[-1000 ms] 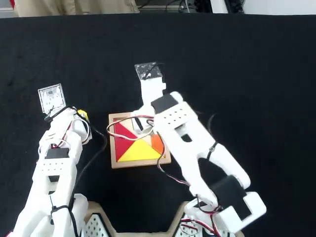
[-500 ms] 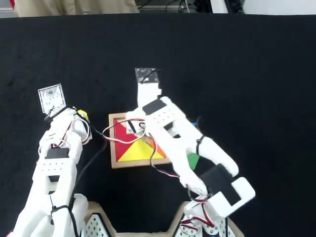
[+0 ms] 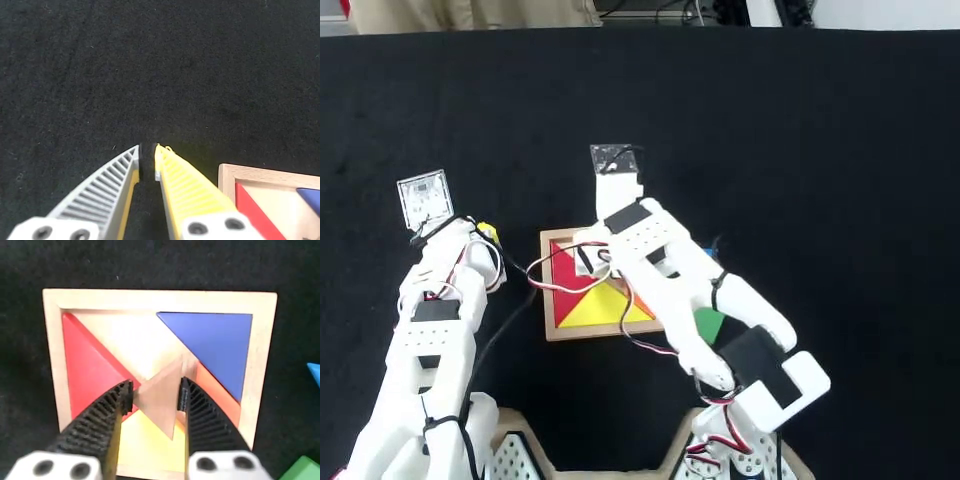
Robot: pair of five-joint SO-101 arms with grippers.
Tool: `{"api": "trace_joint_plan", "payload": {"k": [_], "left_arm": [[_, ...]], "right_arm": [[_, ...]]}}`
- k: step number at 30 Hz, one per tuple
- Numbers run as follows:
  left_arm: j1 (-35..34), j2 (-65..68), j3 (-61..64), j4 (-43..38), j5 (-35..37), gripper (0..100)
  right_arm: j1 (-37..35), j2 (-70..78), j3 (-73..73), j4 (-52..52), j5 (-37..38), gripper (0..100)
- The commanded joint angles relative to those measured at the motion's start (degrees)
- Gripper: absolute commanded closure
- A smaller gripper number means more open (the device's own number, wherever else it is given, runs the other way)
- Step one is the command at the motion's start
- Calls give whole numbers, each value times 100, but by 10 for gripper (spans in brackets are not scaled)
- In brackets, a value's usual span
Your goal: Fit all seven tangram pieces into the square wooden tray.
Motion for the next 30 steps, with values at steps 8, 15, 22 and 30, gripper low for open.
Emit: {"api": "trace_joint_plan", "payload": {"k": [8,15,22,30], "left_arm": [[57,-141,-57,-114,-62,932],[57,-141,-57,-114,-62,932],[57,-141,-57,-114,-62,932],[57,-141,-48,-114,-62,932]], "right_arm": [[79,-57,-136,229,273,850],[70,-48,-215,387,273,732],[97,-136,-444,404,325,749],[79,-48,-884,-123,1213,959]]}}
